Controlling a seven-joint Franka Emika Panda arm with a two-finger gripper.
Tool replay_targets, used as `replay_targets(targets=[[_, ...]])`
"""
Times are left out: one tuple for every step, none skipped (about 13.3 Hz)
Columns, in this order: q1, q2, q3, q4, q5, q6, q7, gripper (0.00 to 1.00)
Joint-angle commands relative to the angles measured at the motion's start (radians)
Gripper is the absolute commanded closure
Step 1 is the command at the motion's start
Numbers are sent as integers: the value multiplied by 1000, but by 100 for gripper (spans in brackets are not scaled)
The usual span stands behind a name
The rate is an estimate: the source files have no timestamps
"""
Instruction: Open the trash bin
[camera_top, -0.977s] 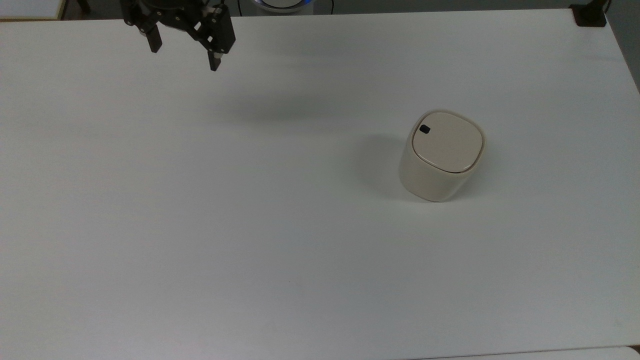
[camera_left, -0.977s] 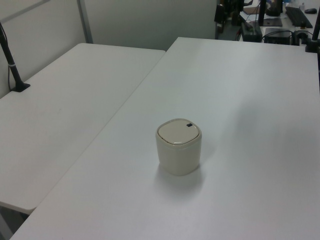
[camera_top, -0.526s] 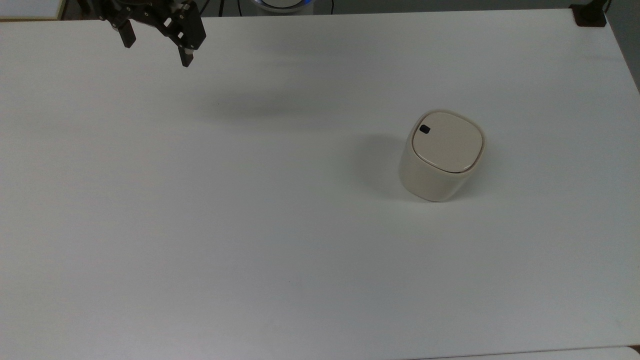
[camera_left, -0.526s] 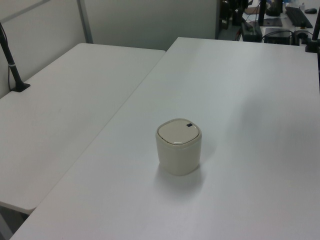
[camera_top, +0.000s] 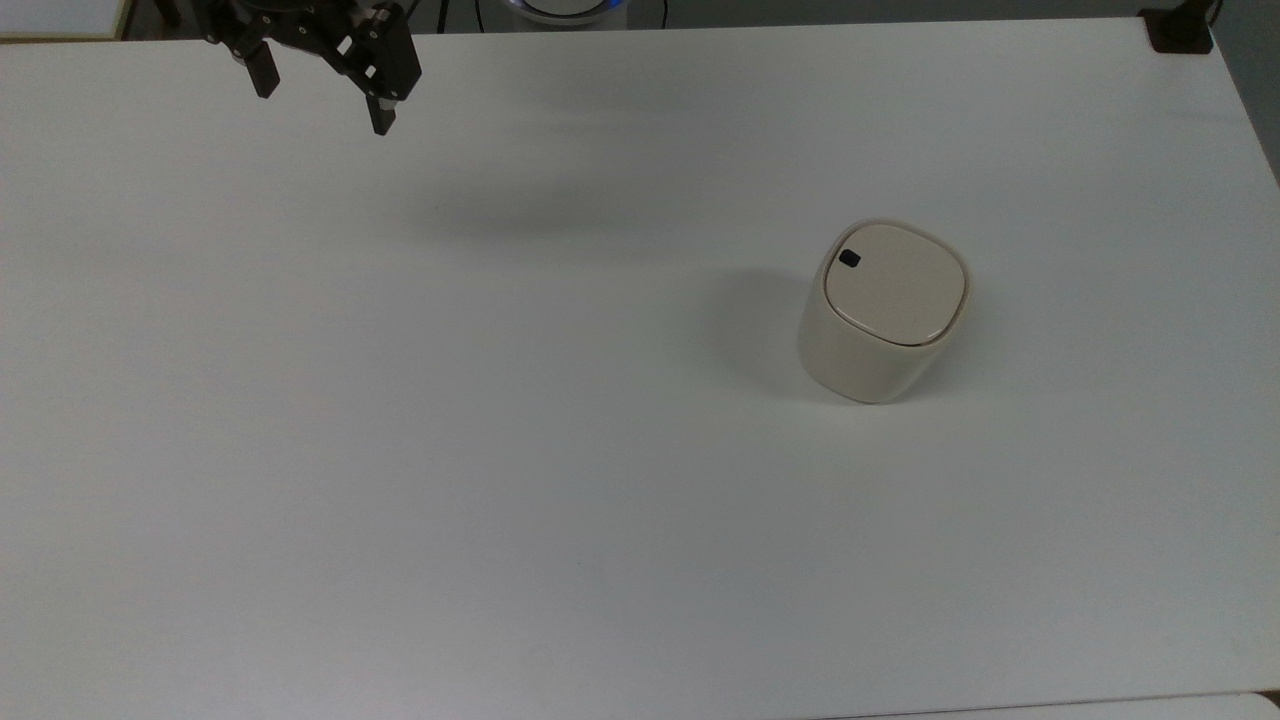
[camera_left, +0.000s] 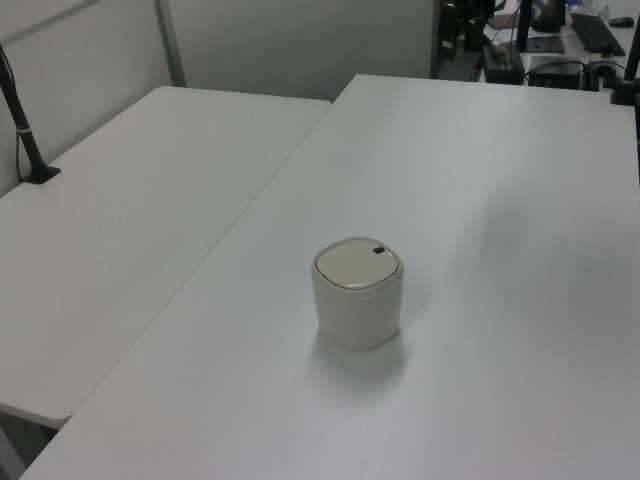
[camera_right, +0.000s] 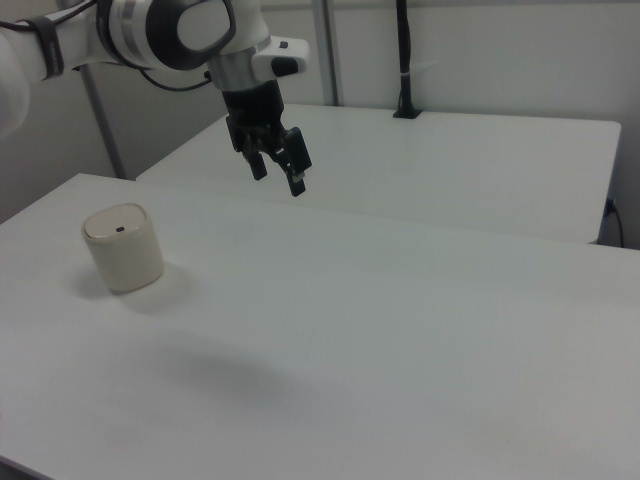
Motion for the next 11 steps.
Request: replay_targets(targets=[[14,-9,3,-13,20,-13,-20,0],[16,-8,3,-13,20,-13,-20,0],[22,-8,6,-11,22,-13,-20,0],[31,-8,6,-13,20,-13,-25,0],[40,-6,6,-13,20,-11,-40,0],[45,-1,6,-13,20,-10,-60,0],[48,3,6,-13,22,-10,-83,0],[50,5,6,-13,22,-10,-92,0],[50,5,6,-13,22,-10,-92,0],[51,5,6,-13,22,-10,-91,0],[54,2,6,-13,22,-13,-87,0]])
